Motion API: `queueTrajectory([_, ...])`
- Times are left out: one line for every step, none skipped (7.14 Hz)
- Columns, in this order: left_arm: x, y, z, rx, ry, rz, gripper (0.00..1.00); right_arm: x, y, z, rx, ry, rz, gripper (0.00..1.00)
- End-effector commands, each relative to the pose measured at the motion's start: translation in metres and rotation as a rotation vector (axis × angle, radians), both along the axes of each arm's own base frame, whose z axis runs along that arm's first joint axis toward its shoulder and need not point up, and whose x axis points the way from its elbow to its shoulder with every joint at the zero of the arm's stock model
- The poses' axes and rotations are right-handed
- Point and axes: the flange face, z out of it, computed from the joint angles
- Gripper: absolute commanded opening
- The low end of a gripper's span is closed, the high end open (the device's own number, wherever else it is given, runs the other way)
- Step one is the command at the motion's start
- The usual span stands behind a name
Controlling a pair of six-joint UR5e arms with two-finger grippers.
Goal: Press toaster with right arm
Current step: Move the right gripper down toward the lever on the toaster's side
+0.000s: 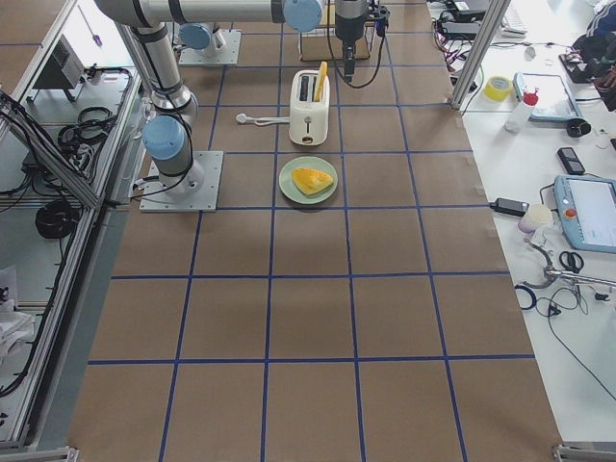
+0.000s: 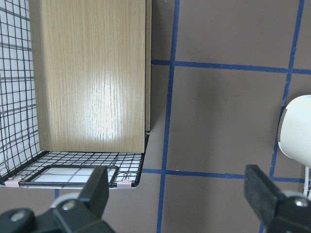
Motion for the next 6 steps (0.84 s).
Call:
queueTrajectory([0.000,0.000,0.000,0.000,0.000,0.000,1.00,-0.034,0.007,-0.039,0.152,-0.025,-0.045,0.00])
queueTrajectory([0.000,0.000,0.000,0.000,0.000,0.000,1.00,-0.046,0.014,-0.074,0.209,-0.044,-0.029,0.00])
queueTrajectory([0.000,0.000,0.000,0.000,0.000,0.000,1.00,-0.042,0.022,-0.098,0.239,-0.109,-0.040,0.00])
queueTrajectory([0.000,0.000,0.000,0.000,0.000,0.000,1.00,-0.037,0.027,-0.116,0.263,-0.184,-0.048,0.00])
queueTrajectory([0.000,0.000,0.000,0.000,0.000,0.000,1.00,-0.033,0.032,-0.136,0.269,-0.217,-0.023,0.00])
queueTrajectory([0.000,0.000,0.000,0.000,0.000,0.000,1.00,-0.031,0.038,-0.156,0.259,-0.240,-0.017,0.00])
